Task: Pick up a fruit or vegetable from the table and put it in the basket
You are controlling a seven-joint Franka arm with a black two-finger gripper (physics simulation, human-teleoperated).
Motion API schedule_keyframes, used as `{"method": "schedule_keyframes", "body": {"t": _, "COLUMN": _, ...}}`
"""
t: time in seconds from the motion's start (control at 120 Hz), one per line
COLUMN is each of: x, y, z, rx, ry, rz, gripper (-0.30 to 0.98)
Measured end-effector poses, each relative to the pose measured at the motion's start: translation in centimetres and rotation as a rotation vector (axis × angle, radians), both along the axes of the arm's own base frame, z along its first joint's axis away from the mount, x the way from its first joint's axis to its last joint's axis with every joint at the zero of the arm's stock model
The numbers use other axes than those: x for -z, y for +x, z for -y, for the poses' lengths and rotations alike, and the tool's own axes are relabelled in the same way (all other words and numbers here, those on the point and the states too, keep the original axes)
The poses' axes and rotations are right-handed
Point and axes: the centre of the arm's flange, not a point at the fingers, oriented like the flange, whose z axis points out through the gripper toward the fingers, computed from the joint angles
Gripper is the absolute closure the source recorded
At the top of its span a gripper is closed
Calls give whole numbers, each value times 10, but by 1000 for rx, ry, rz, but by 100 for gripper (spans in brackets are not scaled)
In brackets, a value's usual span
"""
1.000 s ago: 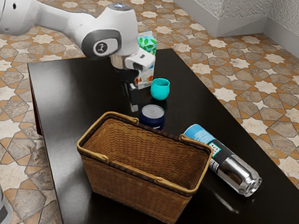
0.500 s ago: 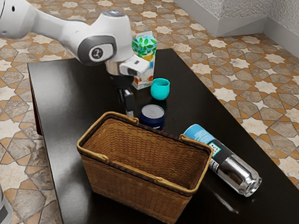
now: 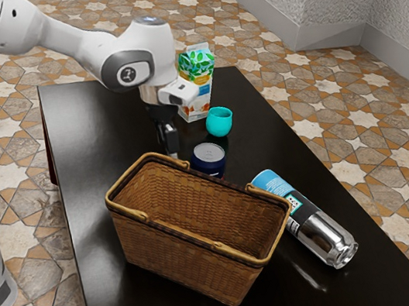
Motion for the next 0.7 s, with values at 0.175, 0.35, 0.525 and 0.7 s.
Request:
{"method": "schedule_keyframes", "body": {"t": 0.175, "x": 8, "y": 3, "z": 0, "rx": -1, "ry": 0, "rz": -3, "gripper": 0}}
{"method": "schedule_keyframes", "body": {"t": 0.35, "x": 2, "y": 3, "z": 0, "rx": 1, "ry": 1, "rz": 17, "gripper": 0}}
{"method": "schedule_keyframes", "body": {"t": 0.525, "x": -8, "y": -3, "z": 1, "rx": 10, "ry": 2, "rz": 45, "gripper": 0}}
{"method": "schedule_keyframes", "body": {"t": 0.7, "x": -5, "y": -15, "z": -3, "rx": 8, "ry": -17, "rz": 66, "gripper": 0}}
